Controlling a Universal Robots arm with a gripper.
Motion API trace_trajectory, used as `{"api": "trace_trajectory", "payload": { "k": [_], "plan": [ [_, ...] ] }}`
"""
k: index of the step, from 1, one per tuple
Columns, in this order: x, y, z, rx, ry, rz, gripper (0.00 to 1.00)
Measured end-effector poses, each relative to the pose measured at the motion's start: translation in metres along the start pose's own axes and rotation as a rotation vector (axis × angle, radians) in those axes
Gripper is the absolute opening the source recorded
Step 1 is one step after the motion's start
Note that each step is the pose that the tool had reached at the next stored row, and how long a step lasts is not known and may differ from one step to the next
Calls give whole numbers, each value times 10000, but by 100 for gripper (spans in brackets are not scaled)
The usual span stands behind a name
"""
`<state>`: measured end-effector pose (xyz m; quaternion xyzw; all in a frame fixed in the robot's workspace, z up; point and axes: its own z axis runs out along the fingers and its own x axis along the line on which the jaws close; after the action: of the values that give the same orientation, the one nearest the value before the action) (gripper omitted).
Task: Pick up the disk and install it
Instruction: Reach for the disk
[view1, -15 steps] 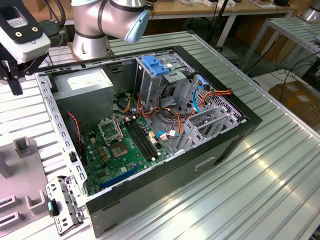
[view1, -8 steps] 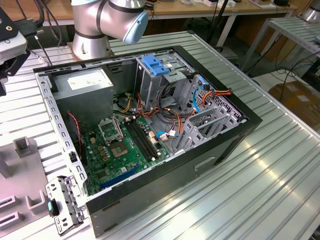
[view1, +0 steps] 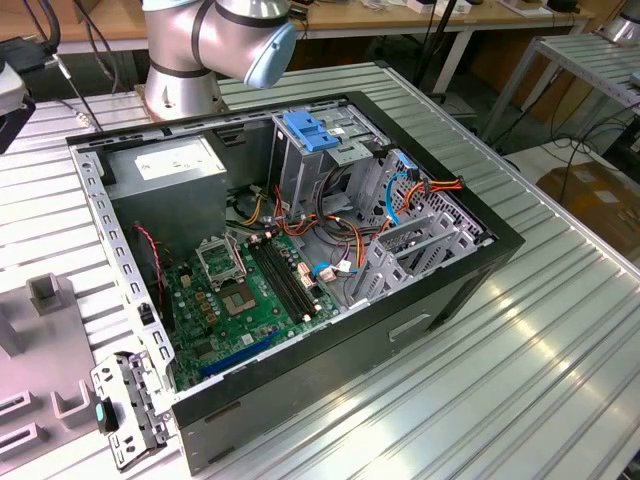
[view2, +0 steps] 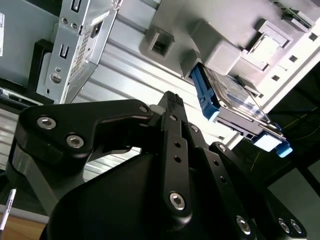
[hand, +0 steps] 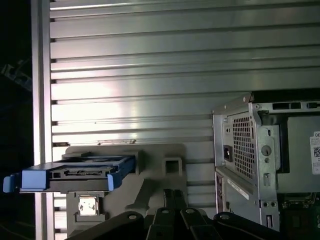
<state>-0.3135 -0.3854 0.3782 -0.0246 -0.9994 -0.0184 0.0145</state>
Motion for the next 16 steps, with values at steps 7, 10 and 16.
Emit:
{"api": "trace_trajectory", "payload": {
  "k": [7,10,16],
  "plan": [
    [174,6,12,0,-1,0,11],
    [324,9,25,0,0,0,11],
    [496,13,40,0,0,0,11]
  ]
}}
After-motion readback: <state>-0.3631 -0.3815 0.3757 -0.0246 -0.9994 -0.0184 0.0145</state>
